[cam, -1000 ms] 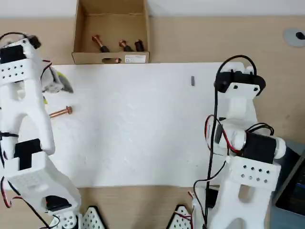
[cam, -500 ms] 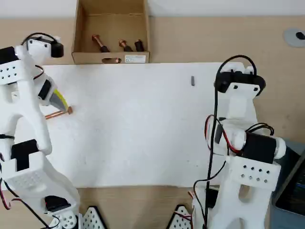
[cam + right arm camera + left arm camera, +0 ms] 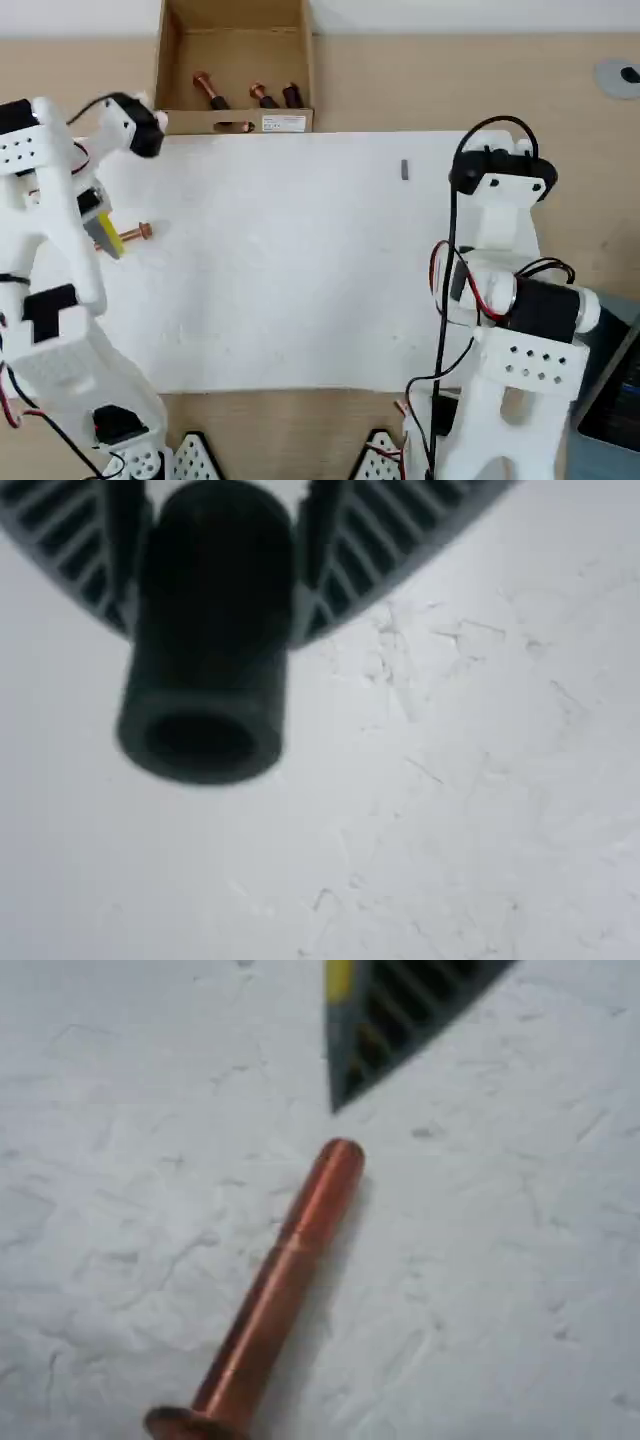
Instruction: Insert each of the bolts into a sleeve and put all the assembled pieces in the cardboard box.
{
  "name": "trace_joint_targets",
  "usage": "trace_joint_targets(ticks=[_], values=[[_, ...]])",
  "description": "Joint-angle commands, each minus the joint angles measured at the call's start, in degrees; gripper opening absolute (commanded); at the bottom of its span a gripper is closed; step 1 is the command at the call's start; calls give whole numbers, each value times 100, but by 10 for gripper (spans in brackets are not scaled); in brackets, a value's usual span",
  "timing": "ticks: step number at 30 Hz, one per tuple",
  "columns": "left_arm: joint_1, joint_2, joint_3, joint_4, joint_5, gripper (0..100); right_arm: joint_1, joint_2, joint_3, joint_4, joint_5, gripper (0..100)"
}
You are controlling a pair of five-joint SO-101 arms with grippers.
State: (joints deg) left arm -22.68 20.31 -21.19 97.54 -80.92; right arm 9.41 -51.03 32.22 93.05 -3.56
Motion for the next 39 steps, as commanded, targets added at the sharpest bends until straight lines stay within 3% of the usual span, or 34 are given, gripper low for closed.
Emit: trace_joint_targets(ticks=[1, 12, 24, 32, 39], values=[[-44, 233, -264, -431, -360, 292, 75, -84, -180, 9, 9, 12], [114, 1086, -264, -1723, -659, 292, 462, -75, -180, 79, 9, 12], [484, 1393, -220, -1486, -607, 291, 462, -75, -180, 79, 9, 12], [659, 1490, -202, -1495, -607, 112, 462, -75, -180, 70, 9, 12], [695, 1921, -211, -1468, -607, 82, 462, -75, -180, 79, 9, 12]])
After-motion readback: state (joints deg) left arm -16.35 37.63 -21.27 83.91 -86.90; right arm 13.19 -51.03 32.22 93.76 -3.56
